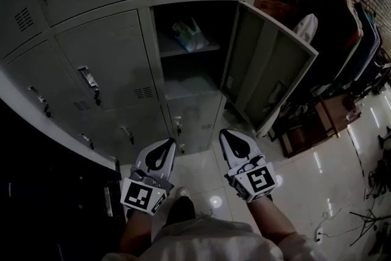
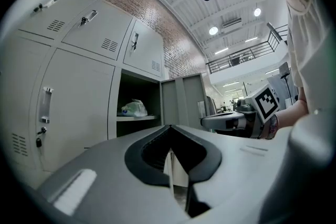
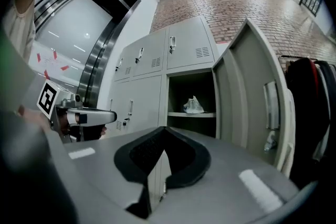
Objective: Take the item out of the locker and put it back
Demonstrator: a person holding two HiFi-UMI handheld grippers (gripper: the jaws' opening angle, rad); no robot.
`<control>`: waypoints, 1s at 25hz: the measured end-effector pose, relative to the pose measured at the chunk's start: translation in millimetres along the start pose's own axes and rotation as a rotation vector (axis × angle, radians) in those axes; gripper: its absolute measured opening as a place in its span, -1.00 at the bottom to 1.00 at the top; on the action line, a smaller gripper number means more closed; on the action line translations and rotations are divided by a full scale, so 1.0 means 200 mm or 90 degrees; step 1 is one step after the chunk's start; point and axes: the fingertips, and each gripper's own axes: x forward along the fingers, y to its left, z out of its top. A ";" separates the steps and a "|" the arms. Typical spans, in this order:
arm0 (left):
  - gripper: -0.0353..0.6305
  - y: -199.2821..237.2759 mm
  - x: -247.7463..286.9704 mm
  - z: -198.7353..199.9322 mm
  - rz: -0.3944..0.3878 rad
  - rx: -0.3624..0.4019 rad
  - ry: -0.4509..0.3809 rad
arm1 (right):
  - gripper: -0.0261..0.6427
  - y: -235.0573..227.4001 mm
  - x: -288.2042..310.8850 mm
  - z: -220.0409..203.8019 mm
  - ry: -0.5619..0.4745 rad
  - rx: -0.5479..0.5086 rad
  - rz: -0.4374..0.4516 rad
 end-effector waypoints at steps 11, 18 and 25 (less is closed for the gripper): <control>-0.88 -0.53 -0.34 0.01 0.039 -0.014 0.003 | -0.92 0.25 -0.59 -0.04 0.026 0.025 0.059; -0.88 -0.58 -0.43 0.05 0.040 0.004 0.016 | -0.92 0.32 -0.67 0.03 0.011 0.030 0.063; -0.88 -0.52 -0.45 0.11 0.034 0.012 0.001 | -0.92 0.37 -0.63 0.08 0.004 0.043 0.064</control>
